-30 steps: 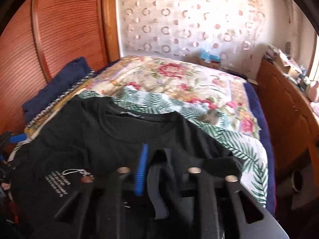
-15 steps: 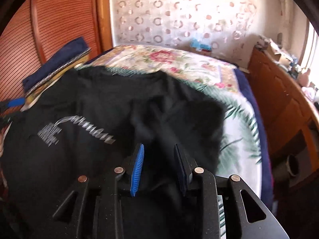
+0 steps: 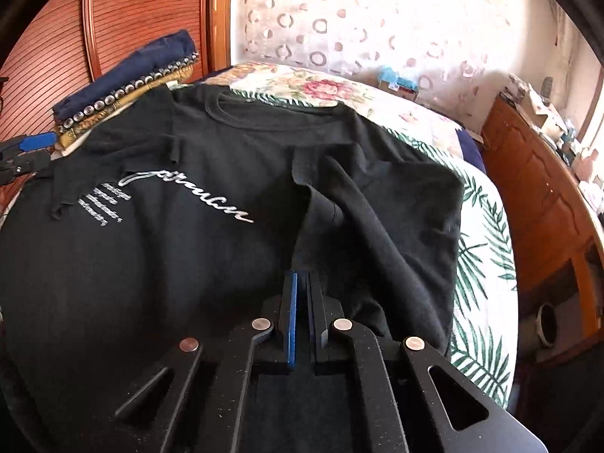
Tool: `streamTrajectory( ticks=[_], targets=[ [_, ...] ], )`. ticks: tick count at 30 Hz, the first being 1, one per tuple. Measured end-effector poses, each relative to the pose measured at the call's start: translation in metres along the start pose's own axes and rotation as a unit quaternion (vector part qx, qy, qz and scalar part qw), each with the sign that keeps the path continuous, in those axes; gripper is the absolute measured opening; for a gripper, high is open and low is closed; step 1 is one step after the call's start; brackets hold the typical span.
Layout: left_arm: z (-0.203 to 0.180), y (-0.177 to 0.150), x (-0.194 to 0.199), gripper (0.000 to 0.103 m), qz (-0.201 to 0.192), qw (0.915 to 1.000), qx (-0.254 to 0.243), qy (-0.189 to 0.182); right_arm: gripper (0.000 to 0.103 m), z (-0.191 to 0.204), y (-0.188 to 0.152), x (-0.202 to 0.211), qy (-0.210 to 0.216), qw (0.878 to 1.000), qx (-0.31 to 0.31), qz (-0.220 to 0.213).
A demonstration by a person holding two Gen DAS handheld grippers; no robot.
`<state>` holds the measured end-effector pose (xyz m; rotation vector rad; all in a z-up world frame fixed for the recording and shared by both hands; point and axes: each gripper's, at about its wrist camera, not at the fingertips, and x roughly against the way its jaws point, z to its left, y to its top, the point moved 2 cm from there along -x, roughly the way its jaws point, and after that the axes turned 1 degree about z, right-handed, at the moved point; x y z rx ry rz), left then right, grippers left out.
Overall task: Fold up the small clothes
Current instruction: 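Lift the gripped side with the right gripper and fold it over the shirt body, then open the right gripper to release the folded side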
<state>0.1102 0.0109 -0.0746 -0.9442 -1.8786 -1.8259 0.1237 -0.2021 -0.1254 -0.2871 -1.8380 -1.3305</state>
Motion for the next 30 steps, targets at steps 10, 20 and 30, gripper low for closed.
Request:
streamTrajectory(
  ticks=[10,20,30],
  targets=[
    [0.005,0.004,0.002,0.086,-0.005,1.0,0.006,0.003,0.004,-0.014,-0.007,0.012,0.076,0.997,-0.021,-0.007],
    [0.02,0.028,-0.003,0.086,-0.008,0.9998,-0.011,0.012,0.031,-0.039,-0.002,0.027,0.003,0.999,-0.024,-0.029],
    [0.04,0.085,-0.046,0.054,0.041,0.9984,-0.038,0.012,0.042,-0.08,0.012,-0.002,-0.071,0.995,-0.06,-0.022]
  ],
)
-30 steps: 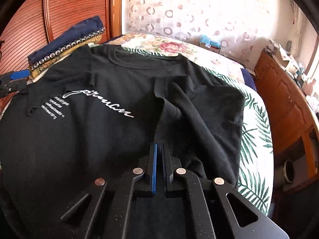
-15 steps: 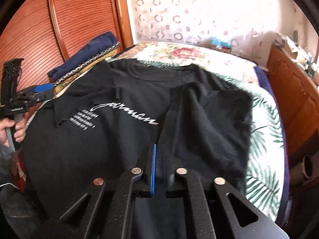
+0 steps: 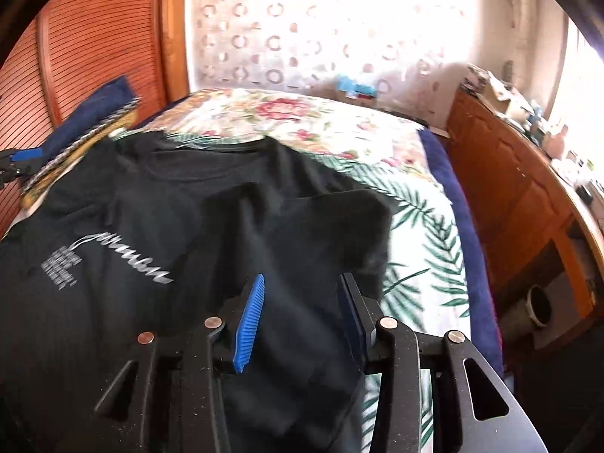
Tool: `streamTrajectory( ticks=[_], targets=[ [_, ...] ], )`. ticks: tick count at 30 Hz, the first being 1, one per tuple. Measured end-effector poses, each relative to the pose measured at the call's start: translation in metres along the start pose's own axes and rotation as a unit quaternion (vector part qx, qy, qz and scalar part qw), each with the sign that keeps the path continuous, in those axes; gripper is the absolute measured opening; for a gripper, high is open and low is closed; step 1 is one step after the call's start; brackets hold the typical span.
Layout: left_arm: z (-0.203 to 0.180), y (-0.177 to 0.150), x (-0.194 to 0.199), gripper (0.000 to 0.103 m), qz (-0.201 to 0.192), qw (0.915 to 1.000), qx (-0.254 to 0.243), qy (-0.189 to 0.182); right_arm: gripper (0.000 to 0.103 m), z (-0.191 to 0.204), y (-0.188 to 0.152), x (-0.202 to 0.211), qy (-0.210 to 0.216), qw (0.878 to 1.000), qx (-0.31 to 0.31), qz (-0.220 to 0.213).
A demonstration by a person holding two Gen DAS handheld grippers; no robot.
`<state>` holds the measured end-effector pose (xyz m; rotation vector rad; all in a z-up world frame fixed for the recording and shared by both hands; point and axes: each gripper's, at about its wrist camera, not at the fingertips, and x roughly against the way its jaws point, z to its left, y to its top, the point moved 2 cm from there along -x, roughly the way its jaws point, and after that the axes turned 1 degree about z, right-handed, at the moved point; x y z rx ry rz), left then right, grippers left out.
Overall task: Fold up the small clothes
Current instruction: 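Open the right gripper to release the folded side, then move the left gripper to the shirt's other side edge and grasp it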
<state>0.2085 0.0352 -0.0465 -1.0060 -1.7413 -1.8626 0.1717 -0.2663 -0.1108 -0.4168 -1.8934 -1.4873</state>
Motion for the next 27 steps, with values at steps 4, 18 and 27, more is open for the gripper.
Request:
streamTrajectory(
  ticks=[4,18,27],
  targets=[
    [0.005,0.017,-0.013,0.051,0.019,0.9998,0.0,0.003,0.042,-0.008,0.003,-0.011,-0.005,1.0,-0.017,0.007],
    [0.019,0.05,-0.072,0.043,0.115,0.9914,-0.041,0.046,0.042,-0.007,0.011,-0.03,-0.004,1.0,-0.012,0.027],
    [0.024,0.057,-0.108,0.044,0.17,0.9804,-0.061,0.079,0.044,-0.013,0.01,-0.03,0.009,1.0,-0.015,0.026]
  ],
)
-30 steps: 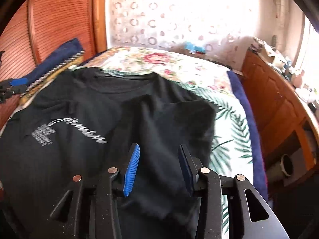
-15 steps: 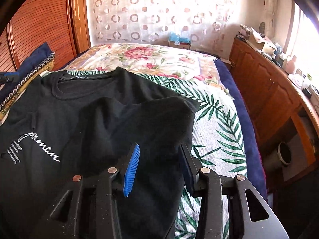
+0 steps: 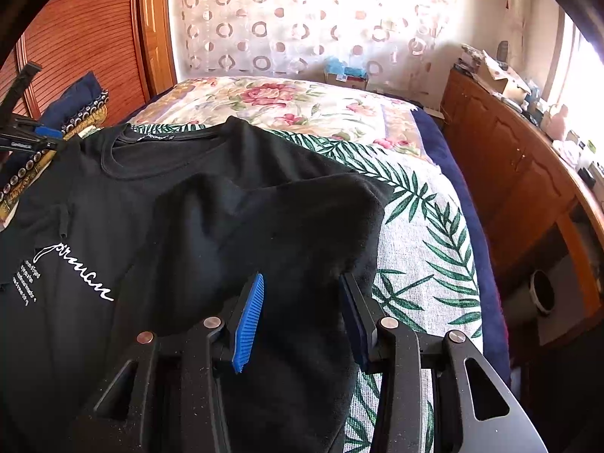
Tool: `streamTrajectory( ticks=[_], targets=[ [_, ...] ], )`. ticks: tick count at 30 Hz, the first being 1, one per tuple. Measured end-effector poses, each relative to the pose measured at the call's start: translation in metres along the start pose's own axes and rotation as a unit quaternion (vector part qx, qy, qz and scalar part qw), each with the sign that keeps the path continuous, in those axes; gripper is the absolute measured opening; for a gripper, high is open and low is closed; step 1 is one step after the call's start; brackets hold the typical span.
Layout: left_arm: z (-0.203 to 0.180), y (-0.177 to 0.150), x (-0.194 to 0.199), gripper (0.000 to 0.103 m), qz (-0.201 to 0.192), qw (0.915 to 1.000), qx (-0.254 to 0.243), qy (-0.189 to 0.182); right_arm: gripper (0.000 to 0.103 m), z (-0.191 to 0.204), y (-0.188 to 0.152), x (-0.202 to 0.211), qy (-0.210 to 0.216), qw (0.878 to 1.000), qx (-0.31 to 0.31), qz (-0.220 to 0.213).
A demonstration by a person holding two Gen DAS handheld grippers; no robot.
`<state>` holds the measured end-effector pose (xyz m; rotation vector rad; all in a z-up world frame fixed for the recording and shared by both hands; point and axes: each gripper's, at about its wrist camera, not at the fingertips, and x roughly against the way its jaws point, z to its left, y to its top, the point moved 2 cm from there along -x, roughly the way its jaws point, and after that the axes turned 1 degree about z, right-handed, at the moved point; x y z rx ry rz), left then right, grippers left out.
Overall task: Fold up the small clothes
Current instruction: 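Move the left gripper to the shirt's other side edge and grasp it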
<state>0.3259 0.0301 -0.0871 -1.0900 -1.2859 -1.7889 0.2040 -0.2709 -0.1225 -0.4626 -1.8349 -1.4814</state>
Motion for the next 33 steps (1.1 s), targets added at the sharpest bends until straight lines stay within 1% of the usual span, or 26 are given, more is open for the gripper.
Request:
streamTrajectory(
  ticks=[8,11,14,15,16,17,18,19,21,23,27,31,33],
  targets=[
    [-0.006,0.005,-0.016,0.045,0.026,0.9994,-0.021,0.012,0.045,0.001,0.0,-0.001,0.004,1.0,0.001,0.001],
    [-0.01,0.006,-0.019,0.045,0.032,0.9987,-0.039,0.012,0.045,0.001,0.001,-0.002,0.008,1.0,-0.002,0.001],
    [-0.009,0.006,-0.018,0.043,0.032,0.9984,-0.046,0.008,0.045,0.002,0.001,-0.003,0.006,1.0,0.0,0.001],
    [-0.009,0.006,-0.018,0.04,0.032,0.9984,-0.047,0.004,0.045,0.002,0.001,-0.003,0.005,1.0,0.0,0.001],
    [-0.007,0.005,-0.018,0.032,0.031,0.9984,-0.048,0.006,0.045,0.002,0.001,-0.003,0.005,1.0,0.0,0.001],
    [-0.006,0.005,-0.018,0.026,0.03,0.9983,-0.049,0.01,0.045,0.002,0.001,-0.003,0.005,1.0,0.0,0.001],
    [-0.005,0.005,-0.019,0.015,0.03,0.9983,-0.049,0.011,0.045,0.002,0.001,-0.003,0.005,1.0,0.0,0.001],
    [-0.005,0.004,-0.02,0.01,0.028,0.9984,-0.049,0.003,0.045,0.002,0.001,-0.003,0.005,1.0,0.0,0.001],
    [-0.004,0.002,-0.018,0.006,0.024,0.9984,-0.051,0.003,0.045,0.002,0.001,-0.003,0.005,1.0,0.0,0.001],
    [-0.004,0.001,-0.011,0.005,0.007,0.9986,-0.051,0.009,0.045,0.002,0.001,-0.003,0.005,1.0,0.0,0.001],
    [0.01,0.003,0.023,0.004,-0.059,0.9981,-0.017,0.012,0.045,0.003,0.0,-0.002,0.002,1.0,0.003,0.0],
    [0.025,0.001,0.037,0.004,-0.079,0.9969,0.0,0.006,0.045,-0.002,0.002,-0.001,0.018,1.0,-0.007,-0.003],
    [0.03,0.0,0.039,0.004,-0.083,0.9966,0.005,0.002,0.045,-0.006,0.007,0.0,0.021,1.0,-0.008,-0.004]
  ],
)
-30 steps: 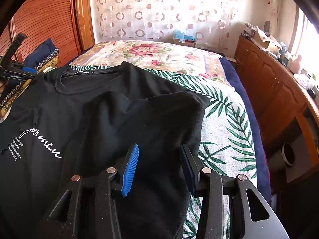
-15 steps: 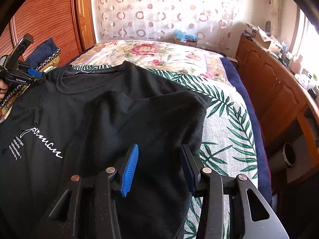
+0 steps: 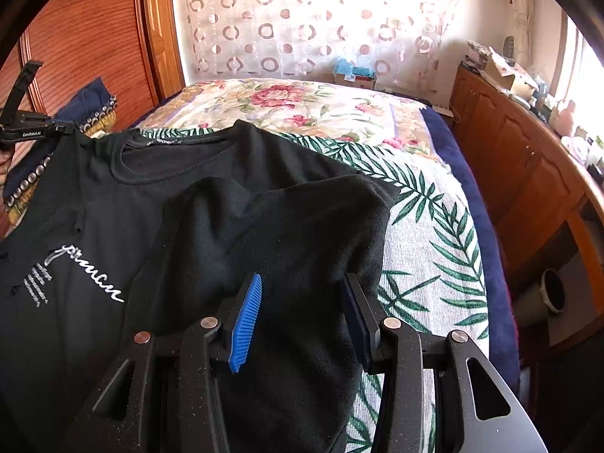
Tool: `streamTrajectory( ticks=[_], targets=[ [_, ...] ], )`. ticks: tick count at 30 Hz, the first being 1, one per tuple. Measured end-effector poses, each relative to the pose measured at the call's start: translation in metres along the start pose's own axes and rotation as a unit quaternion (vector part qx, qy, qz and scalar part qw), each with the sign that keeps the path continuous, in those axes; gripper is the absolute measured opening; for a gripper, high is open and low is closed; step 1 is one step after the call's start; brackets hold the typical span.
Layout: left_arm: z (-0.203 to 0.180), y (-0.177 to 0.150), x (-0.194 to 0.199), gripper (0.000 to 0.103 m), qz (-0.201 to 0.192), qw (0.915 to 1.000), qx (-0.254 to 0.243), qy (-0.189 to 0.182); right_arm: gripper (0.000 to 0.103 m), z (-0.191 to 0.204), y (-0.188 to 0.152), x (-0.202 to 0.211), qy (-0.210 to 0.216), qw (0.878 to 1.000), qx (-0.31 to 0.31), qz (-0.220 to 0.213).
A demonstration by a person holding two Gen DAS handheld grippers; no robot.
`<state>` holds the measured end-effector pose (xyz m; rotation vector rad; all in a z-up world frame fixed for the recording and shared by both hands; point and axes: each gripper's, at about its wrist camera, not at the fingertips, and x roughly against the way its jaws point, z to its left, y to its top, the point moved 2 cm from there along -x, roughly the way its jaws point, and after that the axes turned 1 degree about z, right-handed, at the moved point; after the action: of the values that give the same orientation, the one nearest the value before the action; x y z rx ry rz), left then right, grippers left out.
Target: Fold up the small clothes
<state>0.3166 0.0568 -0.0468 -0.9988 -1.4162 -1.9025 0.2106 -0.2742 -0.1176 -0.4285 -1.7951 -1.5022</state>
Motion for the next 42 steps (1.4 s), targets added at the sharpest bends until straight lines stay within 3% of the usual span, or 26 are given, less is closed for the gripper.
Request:
streamTrajectory(
  ticks=[4,17,23,24,25,27,33,36,42],
  targets=[
    [0.006,-0.003,0.004,0.004,-0.015,0.9997,0.012,-0.015,0.054,-0.011,0.014,0.0,-0.018,1.0,0.0,-0.008],
    [0.004,-0.014,0.009,0.004,-0.04,0.9984,0.013,-0.038,0.054,-0.033,0.044,-0.037,-0.046,0.999,-0.015,0.011],
    [-0.002,-0.017,0.023,0.004,-0.064,0.9965,0.017,-0.051,0.054,-0.033,0.046,-0.048,-0.021,0.999,-0.038,0.014],
    [-0.005,-0.019,0.027,0.004,-0.069,0.996,0.019,-0.053,0.041,-0.031,0.048,-0.048,-0.02,0.999,-0.035,0.011],
    [-0.007,-0.022,0.032,0.004,-0.076,0.9954,0.024,-0.054,0.019,-0.026,0.049,-0.047,-0.015,0.999,-0.032,0.01],
    [-0.012,-0.028,0.041,0.004,-0.086,0.9943,0.026,-0.058,0.01,-0.017,0.049,-0.043,-0.01,1.0,-0.027,0.007],
    [-0.031,-0.056,0.088,0.004,-0.126,0.9895,0.022,-0.068,0.008,0.009,0.041,0.016,-0.01,0.998,-0.003,-0.065],
    [-0.043,-0.075,0.099,0.004,-0.118,0.9893,0.017,-0.085,0.007,0.019,0.031,0.054,-0.01,0.996,0.002,-0.093],
    [-0.043,-0.124,0.15,0.004,-0.155,0.9824,0.037,-0.097,0.007,0.037,-0.018,0.128,0.002,0.992,0.001,-0.13]
  ],
)
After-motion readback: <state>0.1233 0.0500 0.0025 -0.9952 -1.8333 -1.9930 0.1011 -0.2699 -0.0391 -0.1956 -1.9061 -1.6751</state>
